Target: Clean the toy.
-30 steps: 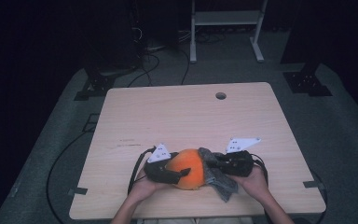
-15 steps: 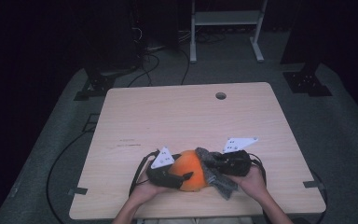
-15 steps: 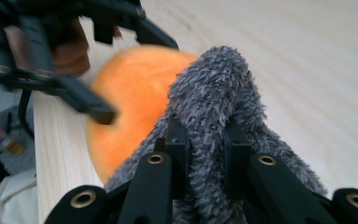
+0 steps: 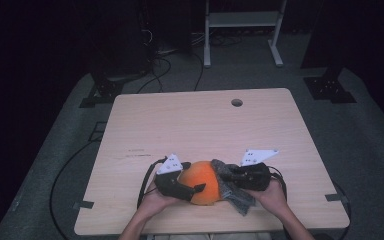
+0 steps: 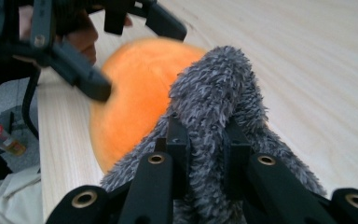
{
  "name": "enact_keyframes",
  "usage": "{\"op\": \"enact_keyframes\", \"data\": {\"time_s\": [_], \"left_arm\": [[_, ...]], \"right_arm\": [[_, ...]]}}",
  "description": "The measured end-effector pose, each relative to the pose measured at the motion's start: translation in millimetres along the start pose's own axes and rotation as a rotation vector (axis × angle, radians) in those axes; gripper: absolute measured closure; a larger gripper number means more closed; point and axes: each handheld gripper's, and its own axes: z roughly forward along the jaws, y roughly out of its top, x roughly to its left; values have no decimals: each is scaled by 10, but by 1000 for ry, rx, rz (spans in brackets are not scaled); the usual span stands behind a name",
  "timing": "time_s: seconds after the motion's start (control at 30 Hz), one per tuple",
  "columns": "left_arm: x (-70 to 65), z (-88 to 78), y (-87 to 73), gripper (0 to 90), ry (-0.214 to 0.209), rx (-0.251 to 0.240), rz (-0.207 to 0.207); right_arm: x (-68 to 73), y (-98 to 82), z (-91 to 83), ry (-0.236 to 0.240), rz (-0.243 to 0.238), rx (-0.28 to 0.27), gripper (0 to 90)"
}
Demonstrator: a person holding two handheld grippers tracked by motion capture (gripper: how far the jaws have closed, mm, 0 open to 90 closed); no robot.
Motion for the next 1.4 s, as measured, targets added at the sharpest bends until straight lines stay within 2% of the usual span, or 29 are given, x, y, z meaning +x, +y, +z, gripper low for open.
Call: {"op": "enact_keyframes", "data": {"time_s": [0.07,0.13,0.2,0.27,0.33,0.4,0.47,0.5,0.57,0.6,0.63,0.7,0.77,0.8,0.83,0.87,0.93,1.0,1.07,1.1,1.13,1.2,1.3,1.33,1.4], "left_arm": [[9,38,-24,89,-2,32,-8],[-25,34,-32,165,25,35,23],[-47,27,-36,209,32,36,44],[-72,30,-41,230,32,37,66],[-112,42,-43,242,37,33,93],[-118,36,-40,238,35,36,102],[-87,19,-39,201,11,22,76],[-59,16,-34,170,-4,13,48],[-18,26,-25,132,-8,16,2],[-16,32,-28,134,-3,17,-3],[-29,37,-30,155,13,21,11],[-92,46,-17,228,58,13,70],[-176,54,13,288,107,-13,133],[-244,82,40,299,134,-23,172],[-295,107,60,299,143,-23,205],[-339,130,72,292,141,-22,227],[-367,132,77,247,122,-11,241],[-300,107,71,169,81,-13,189],[-196,97,67,110,61,-4,95],[-156,109,59,101,43,8,62],[-152,116,47,113,50,13,54],[-191,109,35,216,83,19,90],[-211,86,31,263,92,16,115],[-222,88,32,272,99,8,128],[-275,108,48,288,106,0,174]], "right_arm": [[-47,-51,17,-5,16,19,767],[-127,-110,25,-19,56,61,768],[-164,-153,11,-28,84,76,767],[-124,-124,-30,-26,66,39,767],[-56,-35,-60,4,43,-20,766],[1,27,-40,7,10,-34,765],[-5,1,7,-2,5,-11,765],[-32,-29,13,3,24,-3,765],[-81,-72,3,-10,40,28,765],[-102,-95,3,-25,45,52,765],[-124,-119,-2,-29,53,69,765],[-122,-110,-35,-29,60,55,765],[-63,-21,-89,-3,31,-7,765],[-33,20,-106,-5,17,-30,764],[10,79,-122,-8,-5,-55,763],[20,107,-117,-8,-15,-54,761],[4,85,-74,-18,-19,-27,761],[-55,-2,-43,11,20,-2,762],[-64,-35,-52,12,25,14,762],[-61,-43,-51,6,17,25,763],[-53,-49,-47,0,10,34,763],[-49,-52,-43,-11,4,52,764],[-81,-66,-74,-22,13,72,764],[-75,-60,-94,-22,13,60,764],[-25,12,-137,1,11,-7,764]]}}
